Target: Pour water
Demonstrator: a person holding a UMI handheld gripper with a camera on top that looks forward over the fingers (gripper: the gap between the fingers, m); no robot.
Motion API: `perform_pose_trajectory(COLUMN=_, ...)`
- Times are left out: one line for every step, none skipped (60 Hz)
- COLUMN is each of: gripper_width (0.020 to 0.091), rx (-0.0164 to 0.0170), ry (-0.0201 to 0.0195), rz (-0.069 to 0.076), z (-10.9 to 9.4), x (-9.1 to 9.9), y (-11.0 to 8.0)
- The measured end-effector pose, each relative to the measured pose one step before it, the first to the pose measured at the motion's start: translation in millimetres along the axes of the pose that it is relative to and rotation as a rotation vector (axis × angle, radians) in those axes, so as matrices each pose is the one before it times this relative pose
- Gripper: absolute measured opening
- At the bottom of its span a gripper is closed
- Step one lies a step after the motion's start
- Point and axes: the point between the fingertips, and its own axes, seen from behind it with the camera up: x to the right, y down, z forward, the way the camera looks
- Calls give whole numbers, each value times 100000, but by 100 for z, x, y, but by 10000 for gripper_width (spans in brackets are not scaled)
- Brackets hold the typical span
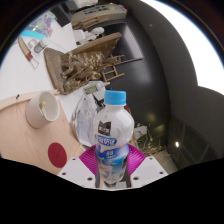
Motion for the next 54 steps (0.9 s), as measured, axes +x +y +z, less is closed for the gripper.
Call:
perform_pose_trajectory(gripper_width=341, rx=1225, ry=575, rz=-4333, z=544, x=-205, y=-361)
perform_pose_trajectory(gripper_width=341, rx=1195, ry=706, rz=-4478, z=524, x=-158, y=-334)
perform_pose_trajectory(gripper_width=341, rx=978, ry=834, rz=-4449, z=477, x=-136, y=-286)
perform_pose_trajectory(gripper_width=340, rx=870, ry=789, rz=-4280, z=474, x=-152, y=-244)
perform_pose_trajectory(gripper_width=341, rx=752, ry=694, rz=-3961, z=428, x=-186, y=-227)
perform_pose_trajectory(gripper_width=342, rx=763, ry=497, rz=-3773, z=407, x=-224, y=-254)
perform_pose_trajectory(gripper_width=340, rx=941, ry=341, rz=-3739, z=494, x=-319, y=-280)
perform_pose_trajectory(gripper_width=340, rx=628, ry=205, rz=-3479, z=322, x=-232, y=-293)
perform_pose_trajectory(gripper_width=339, rx=559, ry=343, rz=-3259, z=270, x=-239, y=-174)
perform_pose_trajectory(gripper_width=340, rx=560, ry=252, rz=-3031, z=315, x=-256, y=-180)
perform_pose_trajectory(gripper_width=341, rx=530, ry=124, rz=-2929, z=300, x=-295, y=-177)
perform_pose_trajectory(gripper_width=340, rx=605, ry=-42, rz=-2870, z=317, x=-298, y=-190)
perform_pose_trajectory(gripper_width=340, rx=586, ry=-134, rz=-2655, z=278, x=-284, y=-198)
perform_pose_trajectory(gripper_width=340, rx=614, ry=35, rz=-2436, z=357, x=-292, y=-187)
perform_pose_trajectory(gripper_width=340, rx=384, ry=-198, rz=-1964, z=180, x=-260, y=-202)
perform_pose_trajectory(gripper_width=341, rx=410, ry=20, rz=-2016, z=177, x=-216, y=-138)
perform_pose_trajectory(gripper_width=340, rx=290, ry=84, rz=-1988, z=196, x=-200, y=-99)
perform_pose_trajectory(gripper_width=340, rx=70, ry=232, rz=-1995, z=187, x=-166, y=-53)
perform_pose_trajectory(gripper_width=340, rx=22, ry=390, rz=-1866, z=182, x=-131, y=-79)
perform_pose_trajectory(gripper_width=340, rx=266, ry=451, rz=-1641, z=118, x=-72, y=-82)
perform_pose_trajectory(gripper_width=340, rx=865, ry=498, rz=-1283, z=169, x=-51, y=-142)
perform_pose_trajectory(gripper_width=341, rx=564, ry=432, rz=-1119, z=92, x=-49, y=-120)
perform_pose_trajectory(gripper_width=340, rx=440, ry=123, rz=-1027, z=61, x=-52, y=-133)
perform_pose_trajectory(gripper_width=342, rx=399, ry=226, rz=-725, z=6, x=-44, y=-87)
perform_pose_trajectory(gripper_width=341, rx=411, ry=52, rz=-348, z=-11, x=-52, y=-119)
perform_pose_trajectory(gripper_width=340, rx=419, ry=-31, rz=77, z=-50, x=-33, y=-102)
perform_pose_trajectory(gripper_width=340, rx=335, ry=18, rz=298, z=-46, x=-2, y=-76)
perform_pose_trajectory(gripper_width=340, rx=413, ry=145, rz=175, z=48, x=25, y=-29)
perform_pose_trajectory(gripper_width=339, rx=89, ry=139, rz=199, z=-44, x=44, y=-35)
perform_pose_trajectory(gripper_width=339, rx=135, ry=51, rz=217, z=-21, x=12, y=-39)
perform_pose_trajectory(gripper_width=340, rx=184, ry=65, rz=315, z=-54, x=52, y=1)
perform_pose_trajectory(gripper_width=341, rx=205, ry=-8, rz=554, z=-79, x=65, y=5)
perform_pose_trajectory(gripper_width=342, rx=183, ry=-63, rz=916, z=-61, x=75, y=-4)
perform_pose_trajectory(gripper_width=342, rx=91, ry=-185, rz=1334, z=-75, x=56, y=40)
perform_pose_trajectory(gripper_width=342, rx=200, ry=-594, rz=1738, z=-64, x=62, y=87)
perform_pose_trajectory(gripper_width=341, rx=-70, ry=-517, rz=2115, z=-52, x=-5, y=78)
perform_pose_trajectory(gripper_width=341, rx=-271, ry=-654, rz=2578, z=-90, x=17, y=115)
perform_pose_trajectory(gripper_width=340, rx=-405, ry=-745, rz=3226, z=-85, x=38, y=140)
perform_pose_trajectory(gripper_width=341, rx=-496, ry=-938, rz=3885, z=-125, x=48, y=139)
perform_pose_trajectory(gripper_width=341, rx=-566, ry=-1038, rz=4548, z=-143, x=70, y=117)
perform_pose_trajectory(gripper_width=341, rx=-934, ry=-510, rz=4517, z=-399, x=238, y=106)
perform_pose_trajectory(gripper_width=342, rx=-512, ry=-1212, rz=5652, z=-139, x=80, y=117)
perform_pose_trajectory(gripper_width=342, rx=-566, ry=-1053, rz=5931, z=-167, x=158, y=101)
perform_pose_trajectory(gripper_width=343, rx=-245, ry=-1441, rz=6070, z=-9, x=235, y=152)
perform_pose_trajectory(gripper_width=342, rx=-756, ry=-1076, rz=6443, z=-210, x=118, y=126)
perform_pose_trajectory(gripper_width=343, rx=-672, ry=-1386, rz=6667, z=-229, x=31, y=63)
perform_pose_trajectory(gripper_width=342, rx=-522, ry=-1789, rz=6928, z=-219, x=-35, y=41)
perform_pose_trajectory(gripper_width=341, rx=-543, ry=-1848, rz=7122, z=-231, x=-79, y=56)
perform_pose_trajectory(gripper_width=342, rx=-478, ry=-1817, rz=7233, z=-185, x=-77, y=40)
perform_pose_trajectory(gripper_width=342, rx=-445, ry=-1881, rz=7058, z=-176, x=-129, y=11)
perform_pose_trajectory(gripper_width=342, rx=-367, ry=-1350, rz=6518, z=-209, x=-338, y=-120)
perform_pose_trajectory(gripper_width=342, rx=-482, ry=-2173, rz=6758, z=-210, x=-49, y=183)
perform_pose_trajectory(gripper_width=342, rx=-341, ry=-1615, rz=6027, z=-1, x=-94, y=111)
perform_pose_trajectory(gripper_width=342, rx=-736, ry=-1318, rz=5779, z=-67, x=-104, y=186)
